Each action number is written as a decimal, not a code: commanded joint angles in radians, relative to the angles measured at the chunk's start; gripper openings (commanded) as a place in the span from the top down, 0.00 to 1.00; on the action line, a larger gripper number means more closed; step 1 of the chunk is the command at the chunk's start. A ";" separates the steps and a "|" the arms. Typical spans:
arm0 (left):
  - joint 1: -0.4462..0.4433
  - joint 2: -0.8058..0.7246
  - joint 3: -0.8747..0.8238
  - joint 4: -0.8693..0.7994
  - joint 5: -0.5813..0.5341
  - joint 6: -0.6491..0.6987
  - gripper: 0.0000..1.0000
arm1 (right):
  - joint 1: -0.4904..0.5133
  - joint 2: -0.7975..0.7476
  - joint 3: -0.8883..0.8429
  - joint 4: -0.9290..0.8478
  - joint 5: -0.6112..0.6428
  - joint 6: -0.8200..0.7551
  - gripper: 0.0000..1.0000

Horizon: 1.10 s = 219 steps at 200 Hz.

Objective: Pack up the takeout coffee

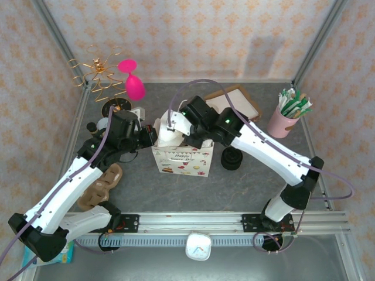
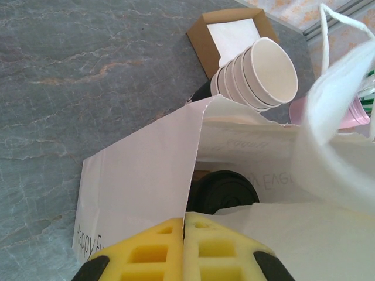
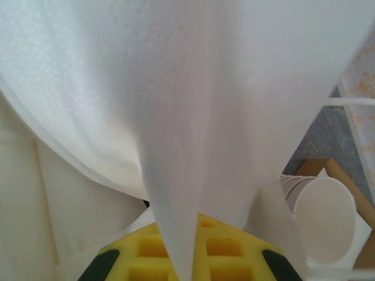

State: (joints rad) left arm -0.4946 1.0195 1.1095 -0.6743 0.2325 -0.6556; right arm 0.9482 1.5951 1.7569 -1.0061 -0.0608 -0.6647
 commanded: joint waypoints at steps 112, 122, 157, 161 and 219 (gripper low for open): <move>0.010 -0.018 0.017 0.028 0.011 -0.006 1.00 | -0.011 -0.068 0.084 0.058 -0.130 0.066 0.40; 0.010 -0.017 0.017 0.029 0.014 -0.006 1.00 | -0.025 -0.082 0.087 0.072 -0.156 0.078 0.38; 0.010 -0.016 0.020 0.033 0.016 -0.006 1.00 | -0.050 -0.076 0.027 0.110 -0.257 0.137 0.55; 0.010 -0.016 0.020 0.033 0.017 -0.006 1.00 | -0.057 -0.073 0.014 0.120 -0.278 0.144 0.57; 0.010 -0.027 0.017 0.037 0.022 -0.006 1.00 | -0.116 0.029 -0.033 0.196 -0.354 0.212 0.78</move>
State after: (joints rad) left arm -0.4946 1.0157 1.1095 -0.6685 0.2367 -0.6579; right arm 0.8383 1.5677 1.7313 -0.8513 -0.3874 -0.4923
